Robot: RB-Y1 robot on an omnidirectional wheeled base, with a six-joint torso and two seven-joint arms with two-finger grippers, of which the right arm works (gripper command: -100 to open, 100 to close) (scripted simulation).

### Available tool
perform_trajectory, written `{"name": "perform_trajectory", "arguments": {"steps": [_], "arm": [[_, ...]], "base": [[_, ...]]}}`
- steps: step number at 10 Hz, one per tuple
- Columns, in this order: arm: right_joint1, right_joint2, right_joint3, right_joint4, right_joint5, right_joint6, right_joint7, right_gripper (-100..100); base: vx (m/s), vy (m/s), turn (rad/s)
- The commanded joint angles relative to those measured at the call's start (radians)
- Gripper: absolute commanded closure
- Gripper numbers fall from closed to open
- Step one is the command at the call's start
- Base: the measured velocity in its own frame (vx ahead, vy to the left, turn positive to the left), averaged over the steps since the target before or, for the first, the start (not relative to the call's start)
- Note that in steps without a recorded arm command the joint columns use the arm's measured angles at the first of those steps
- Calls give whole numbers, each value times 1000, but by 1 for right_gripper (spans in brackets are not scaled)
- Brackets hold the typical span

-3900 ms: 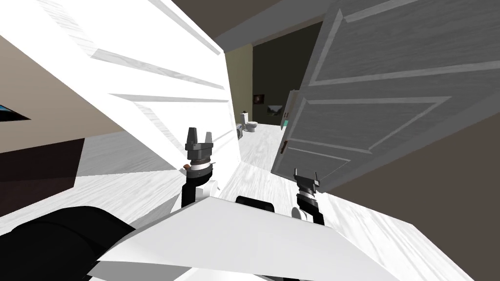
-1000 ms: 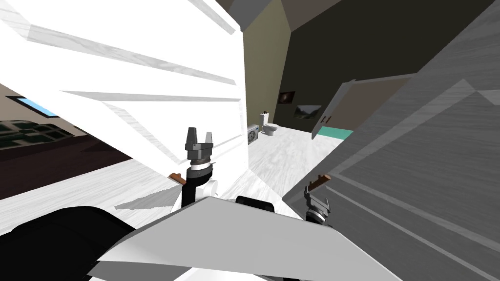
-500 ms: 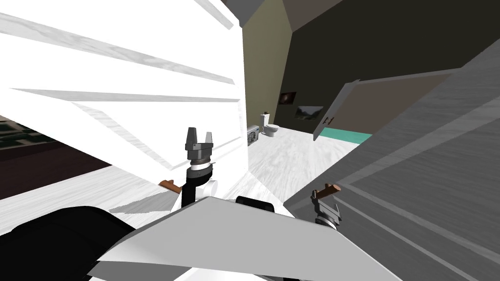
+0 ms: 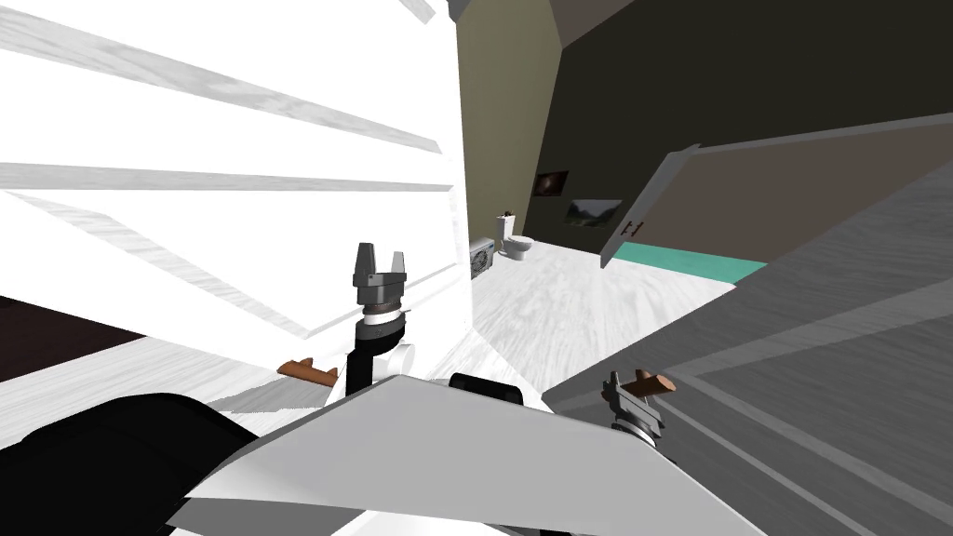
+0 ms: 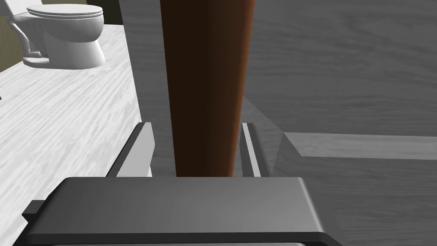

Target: Pull the door open

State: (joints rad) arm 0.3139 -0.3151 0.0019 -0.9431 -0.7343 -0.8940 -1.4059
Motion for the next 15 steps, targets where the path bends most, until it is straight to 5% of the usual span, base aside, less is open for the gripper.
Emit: {"name": "perform_trajectory", "arguments": {"steps": [1,5,12,15], "arm": [[1,0,0,-1,0,1,1,100],[1,0,0,-1,0,1,1,100],[28,-28,93,-43,55,-6,-52,100],[36,-32,106,-53,62,-4,-58,100]], "base": [[-20,-9,-19],[-7,0,7],[-216,21,58],[-184,-2,46]]}}
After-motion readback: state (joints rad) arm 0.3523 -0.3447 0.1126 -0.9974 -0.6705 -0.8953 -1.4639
